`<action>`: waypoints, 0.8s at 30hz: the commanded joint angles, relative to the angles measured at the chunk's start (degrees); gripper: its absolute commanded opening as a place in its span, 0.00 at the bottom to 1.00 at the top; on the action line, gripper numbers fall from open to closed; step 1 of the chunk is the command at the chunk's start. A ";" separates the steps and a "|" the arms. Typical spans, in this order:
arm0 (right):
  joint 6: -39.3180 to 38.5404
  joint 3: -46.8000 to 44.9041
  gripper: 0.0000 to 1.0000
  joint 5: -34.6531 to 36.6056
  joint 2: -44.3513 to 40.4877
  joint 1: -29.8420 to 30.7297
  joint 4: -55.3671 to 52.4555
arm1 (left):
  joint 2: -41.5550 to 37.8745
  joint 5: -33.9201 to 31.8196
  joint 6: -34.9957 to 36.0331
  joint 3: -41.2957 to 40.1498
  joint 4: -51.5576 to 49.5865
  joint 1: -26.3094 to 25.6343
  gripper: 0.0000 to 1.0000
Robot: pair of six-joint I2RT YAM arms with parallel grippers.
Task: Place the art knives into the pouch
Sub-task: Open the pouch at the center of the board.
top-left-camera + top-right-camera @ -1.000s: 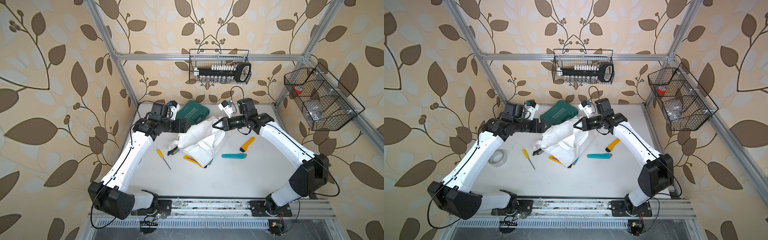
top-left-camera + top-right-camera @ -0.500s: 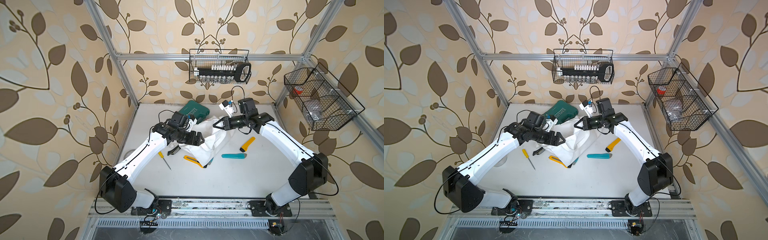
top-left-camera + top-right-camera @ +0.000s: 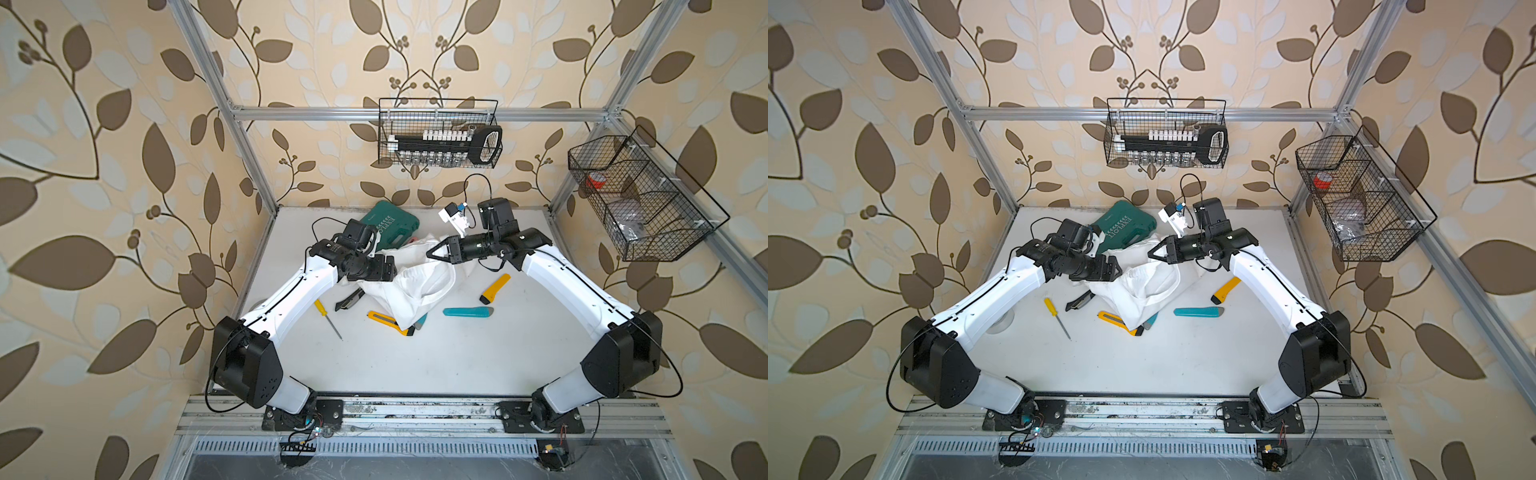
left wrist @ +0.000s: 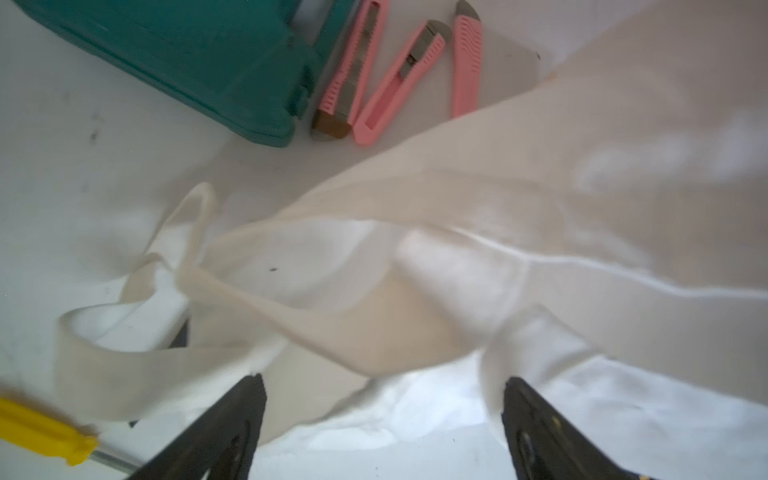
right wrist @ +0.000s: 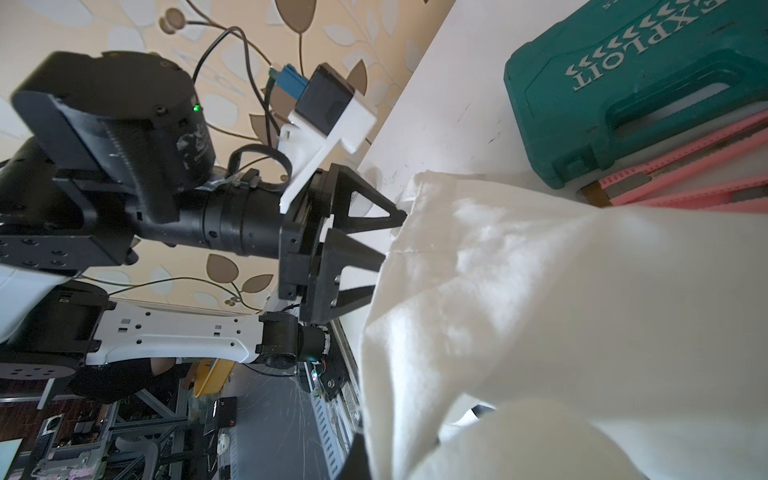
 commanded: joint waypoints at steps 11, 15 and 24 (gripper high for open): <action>-2.49 -0.41 0.00 -3.62 -3.54 1.26 0.40 | 4.16 0.44 1.38 5.33 2.08 1.93 0.92; -2.26 -0.56 0.00 -6.39 -3.87 1.26 1.27 | 3.86 2.82 2.65 3.75 4.85 1.93 0.93; 0.66 -1.69 0.00 -13.66 -5.81 1.25 5.57 | 5.48 17.08 5.54 4.00 10.42 2.05 0.80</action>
